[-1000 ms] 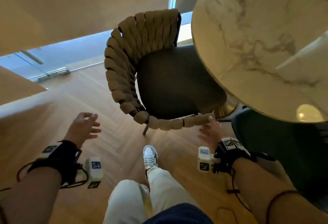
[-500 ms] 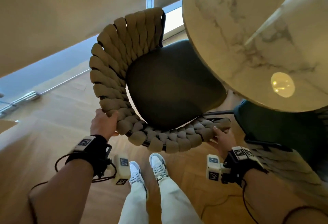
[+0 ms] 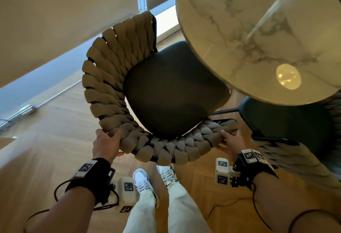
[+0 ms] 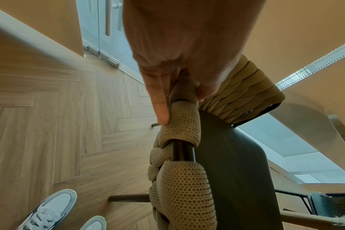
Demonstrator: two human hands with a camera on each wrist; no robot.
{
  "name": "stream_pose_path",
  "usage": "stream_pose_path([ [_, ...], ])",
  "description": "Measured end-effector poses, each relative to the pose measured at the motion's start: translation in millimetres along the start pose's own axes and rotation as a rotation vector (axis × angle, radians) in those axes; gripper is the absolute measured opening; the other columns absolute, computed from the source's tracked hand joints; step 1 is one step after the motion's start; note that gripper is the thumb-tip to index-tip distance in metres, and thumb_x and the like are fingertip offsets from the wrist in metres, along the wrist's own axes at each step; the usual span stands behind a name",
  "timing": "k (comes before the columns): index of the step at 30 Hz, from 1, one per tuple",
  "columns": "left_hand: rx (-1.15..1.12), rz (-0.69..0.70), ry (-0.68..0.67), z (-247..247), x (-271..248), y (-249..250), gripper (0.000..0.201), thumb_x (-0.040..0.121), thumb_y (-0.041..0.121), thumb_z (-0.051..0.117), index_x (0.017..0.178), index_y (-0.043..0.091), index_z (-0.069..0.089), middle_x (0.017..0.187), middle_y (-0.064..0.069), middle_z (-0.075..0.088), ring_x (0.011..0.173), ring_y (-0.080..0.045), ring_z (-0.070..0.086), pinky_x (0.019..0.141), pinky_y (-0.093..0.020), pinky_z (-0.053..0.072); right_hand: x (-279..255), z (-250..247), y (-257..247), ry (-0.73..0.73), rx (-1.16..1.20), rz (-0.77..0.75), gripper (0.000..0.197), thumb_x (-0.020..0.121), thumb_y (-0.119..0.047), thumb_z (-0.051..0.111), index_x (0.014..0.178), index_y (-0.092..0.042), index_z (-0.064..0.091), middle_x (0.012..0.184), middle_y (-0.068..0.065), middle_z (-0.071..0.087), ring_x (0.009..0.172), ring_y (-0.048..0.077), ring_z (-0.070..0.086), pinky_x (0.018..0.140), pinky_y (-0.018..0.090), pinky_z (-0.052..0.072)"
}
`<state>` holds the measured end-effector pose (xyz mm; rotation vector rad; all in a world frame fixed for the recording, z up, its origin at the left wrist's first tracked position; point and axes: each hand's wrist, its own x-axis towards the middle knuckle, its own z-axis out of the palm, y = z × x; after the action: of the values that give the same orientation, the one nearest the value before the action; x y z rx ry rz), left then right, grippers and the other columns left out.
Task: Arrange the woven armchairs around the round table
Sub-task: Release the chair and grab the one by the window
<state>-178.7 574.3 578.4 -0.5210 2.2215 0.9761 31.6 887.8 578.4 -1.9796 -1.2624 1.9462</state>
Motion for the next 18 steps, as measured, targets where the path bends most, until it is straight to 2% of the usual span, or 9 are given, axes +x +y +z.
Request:
stream_pose_path([
  [3,-0.004,0.012,0.001,1.3,-1.3,-3.7,0.051,0.095,0.031,0.062,0.134,0.008,0.039,0.129,-0.024,0.057,0.095,-0.040,0.065,0.059,-0.037,0.060,-2.4,1.0,-0.4,0.016,-0.009,0.005,0.063,0.093,-0.011,0.060,0.147,-0.027,0.031,0.140,0.018,0.052,0.116,0.037,0.059,0.078,0.051,0.057],
  [5,0.000,0.007,-0.011,0.4,-1.9,-6.0,0.054,0.095,0.032,0.062,0.135,0.008,0.038,0.131,-0.025,0.057,0.099,-0.041,0.066,0.059,-0.037,0.060,-3.4,4.3,0.9,0.038,-0.034,0.009,0.068,0.090,-0.011,0.065,0.146,-0.027,0.031,0.142,0.018,0.050,0.122,0.040,0.056,0.076,0.050,0.058],
  [8,0.018,-0.019,-0.041,-0.6,-0.8,-2.9,0.064,0.089,0.037,0.068,0.138,0.010,0.035,0.134,-0.024,0.056,0.105,-0.043,0.066,0.067,-0.045,0.063,-8.3,10.3,-1.4,0.067,-0.051,0.003,0.065,0.088,-0.010,0.068,0.142,-0.023,0.035,0.140,0.016,0.051,0.123,0.039,0.055,0.064,0.043,0.058],
  [11,0.056,-0.041,-0.025,2.0,-0.5,2.1,0.069,0.087,0.036,0.069,0.139,0.009,0.034,0.134,-0.025,0.054,0.107,-0.045,0.064,0.076,-0.054,0.063,-9.6,11.6,-3.5,0.063,-0.033,0.024,0.060,0.088,-0.008,0.067,0.139,-0.022,0.038,0.138,0.016,0.052,0.122,0.039,0.056,0.065,0.044,0.057],
  [15,0.041,-0.058,-0.023,2.2,-2.6,3.3,0.068,0.086,0.034,0.070,0.139,0.011,0.034,0.132,-0.025,0.056,0.104,-0.045,0.066,0.077,-0.053,0.062,-8.5,11.0,-2.8,0.064,-0.021,0.026,0.062,0.087,-0.008,0.067,0.140,-0.023,0.038,0.138,0.016,0.053,0.122,0.039,0.056,0.065,0.045,0.057],
  [18,0.034,-0.058,-0.034,-0.6,-5.4,6.0,0.067,0.088,0.038,0.068,0.140,0.013,0.033,0.132,-0.024,0.057,0.103,-0.045,0.067,0.079,-0.054,0.062,-9.0,6.7,-4.4,0.052,-0.039,0.025,0.064,0.086,-0.011,0.069,0.140,-0.025,0.038,0.136,0.013,0.054,0.121,0.038,0.058,0.073,0.049,0.059],
])
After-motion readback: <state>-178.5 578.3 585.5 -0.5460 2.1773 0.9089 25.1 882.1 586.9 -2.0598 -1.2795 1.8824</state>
